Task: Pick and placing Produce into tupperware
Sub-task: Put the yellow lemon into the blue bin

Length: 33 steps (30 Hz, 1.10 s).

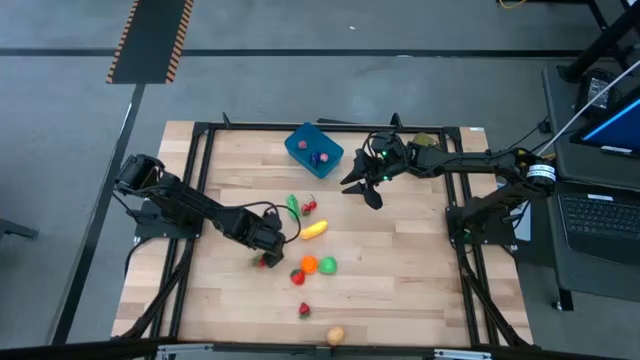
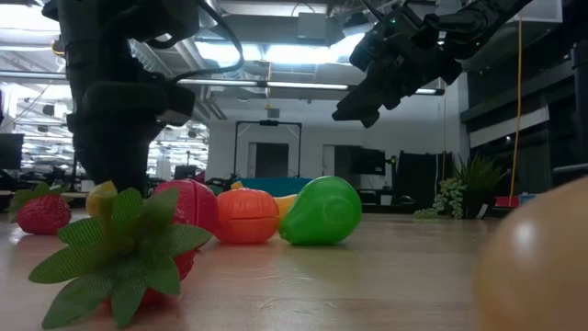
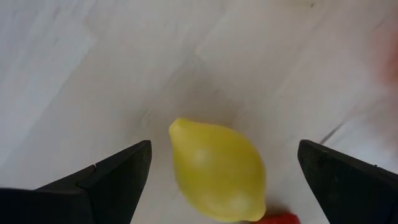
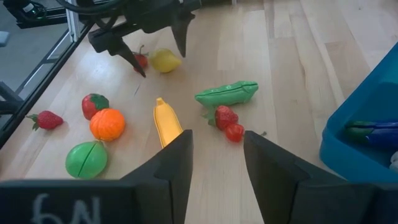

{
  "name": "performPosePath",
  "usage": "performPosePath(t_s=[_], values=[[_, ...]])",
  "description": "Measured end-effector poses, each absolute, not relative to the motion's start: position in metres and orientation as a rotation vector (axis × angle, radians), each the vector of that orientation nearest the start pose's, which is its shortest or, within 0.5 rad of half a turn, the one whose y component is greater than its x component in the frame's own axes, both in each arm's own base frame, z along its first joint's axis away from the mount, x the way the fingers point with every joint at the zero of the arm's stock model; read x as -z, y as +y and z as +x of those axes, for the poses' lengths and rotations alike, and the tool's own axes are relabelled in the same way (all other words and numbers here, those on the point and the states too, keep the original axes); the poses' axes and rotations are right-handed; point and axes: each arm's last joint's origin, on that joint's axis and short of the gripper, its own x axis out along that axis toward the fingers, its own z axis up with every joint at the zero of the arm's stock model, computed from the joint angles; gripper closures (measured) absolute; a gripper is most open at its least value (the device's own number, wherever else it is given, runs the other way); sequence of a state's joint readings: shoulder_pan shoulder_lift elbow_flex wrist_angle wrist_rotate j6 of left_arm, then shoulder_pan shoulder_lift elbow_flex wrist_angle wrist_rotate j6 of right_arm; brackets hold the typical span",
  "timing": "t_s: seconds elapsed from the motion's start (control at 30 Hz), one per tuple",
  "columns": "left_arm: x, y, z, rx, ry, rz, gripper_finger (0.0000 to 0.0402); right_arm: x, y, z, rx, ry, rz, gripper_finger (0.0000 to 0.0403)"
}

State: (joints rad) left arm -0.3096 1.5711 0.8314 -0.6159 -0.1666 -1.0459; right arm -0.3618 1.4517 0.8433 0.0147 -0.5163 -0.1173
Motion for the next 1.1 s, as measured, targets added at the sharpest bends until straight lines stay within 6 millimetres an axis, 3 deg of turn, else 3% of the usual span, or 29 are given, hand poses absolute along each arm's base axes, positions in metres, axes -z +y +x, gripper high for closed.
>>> performPosePath(t_s=[0.4, 1.1], values=[[-0.1511, -0.0745, 0.2436, -0.640, 1.287, -0.650, 0.0024, -0.2225, -0.0930, 0.2865, -0.181, 0.529, 0.139, 0.0258], [-0.1504, -0.0742, 0.2482, -0.655, 1.230, -0.666, 0.0040, -0.2225, -0.0930, 0.2864, -0.182, 0.529, 0.139, 0.0258]])
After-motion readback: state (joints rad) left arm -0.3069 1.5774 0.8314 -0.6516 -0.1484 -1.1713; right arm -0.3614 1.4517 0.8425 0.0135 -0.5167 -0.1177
